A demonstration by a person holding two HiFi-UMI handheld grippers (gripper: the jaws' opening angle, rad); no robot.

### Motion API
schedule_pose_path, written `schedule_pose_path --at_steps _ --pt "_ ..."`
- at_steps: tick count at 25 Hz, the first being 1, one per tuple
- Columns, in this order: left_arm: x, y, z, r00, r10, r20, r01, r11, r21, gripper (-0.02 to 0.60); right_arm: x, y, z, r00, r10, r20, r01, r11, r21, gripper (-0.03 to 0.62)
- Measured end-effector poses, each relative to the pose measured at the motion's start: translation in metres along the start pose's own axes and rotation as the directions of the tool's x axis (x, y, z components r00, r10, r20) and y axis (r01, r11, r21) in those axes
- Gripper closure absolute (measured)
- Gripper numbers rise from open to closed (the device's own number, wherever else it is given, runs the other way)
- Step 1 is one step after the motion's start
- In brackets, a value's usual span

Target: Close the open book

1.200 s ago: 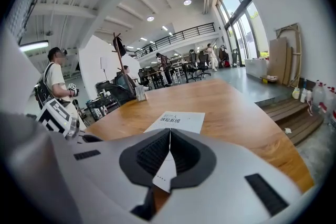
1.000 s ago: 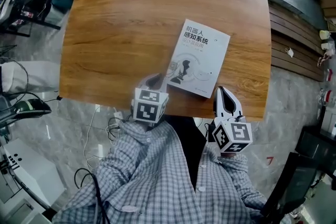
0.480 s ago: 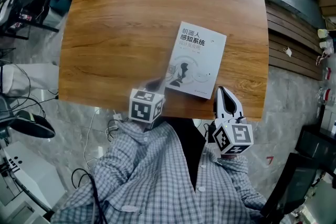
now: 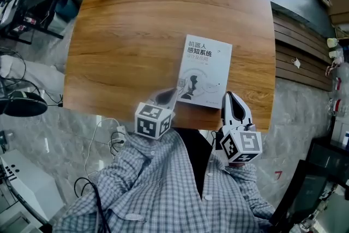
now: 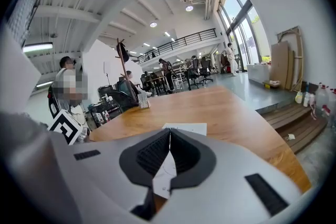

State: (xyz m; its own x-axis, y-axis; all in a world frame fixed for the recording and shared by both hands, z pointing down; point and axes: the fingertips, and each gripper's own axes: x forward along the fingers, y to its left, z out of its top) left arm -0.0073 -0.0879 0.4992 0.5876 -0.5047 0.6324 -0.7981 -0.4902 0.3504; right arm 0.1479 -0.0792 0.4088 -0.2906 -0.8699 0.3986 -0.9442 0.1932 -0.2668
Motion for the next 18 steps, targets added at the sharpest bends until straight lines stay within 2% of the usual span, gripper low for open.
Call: schedule_pose_path --at_steps 3,6,9,14,18 --pt "-0.016 -0.015 0.035 0.993 -0.06 0.102 0.053 0.996 0.07 0.572 -0.001 0.007 0.017 0.999 0.011 0.047 -0.01 1.0 -0.027 0.574" --pt "-0.033 -0.031 0.068 0.976 -0.11 0.189 0.076 0.981 0.18 0.571 -0.002 0.015 0.034 0.995 0.023 0.096 -0.017 0.998 -0.058 0.574" --pt "-0.049 -0.044 0.094 0.959 -0.138 0.247 0.069 0.96 0.272 0.572 -0.001 0.025 0.052 0.988 0.043 0.148 -0.031 0.996 -0.079 0.574" --pt "-0.076 -0.057 0.126 0.919 -0.164 0.359 0.03 0.935 0.352 0.571 -0.002 0.04 0.076 0.976 0.075 0.206 -0.047 0.99 -0.135 0.574" --pt "-0.096 -0.067 0.141 0.883 -0.191 0.428 -0.031 0.887 0.461 0.571 -0.003 0.053 0.086 0.972 0.092 0.219 -0.045 0.976 -0.211 0.574"
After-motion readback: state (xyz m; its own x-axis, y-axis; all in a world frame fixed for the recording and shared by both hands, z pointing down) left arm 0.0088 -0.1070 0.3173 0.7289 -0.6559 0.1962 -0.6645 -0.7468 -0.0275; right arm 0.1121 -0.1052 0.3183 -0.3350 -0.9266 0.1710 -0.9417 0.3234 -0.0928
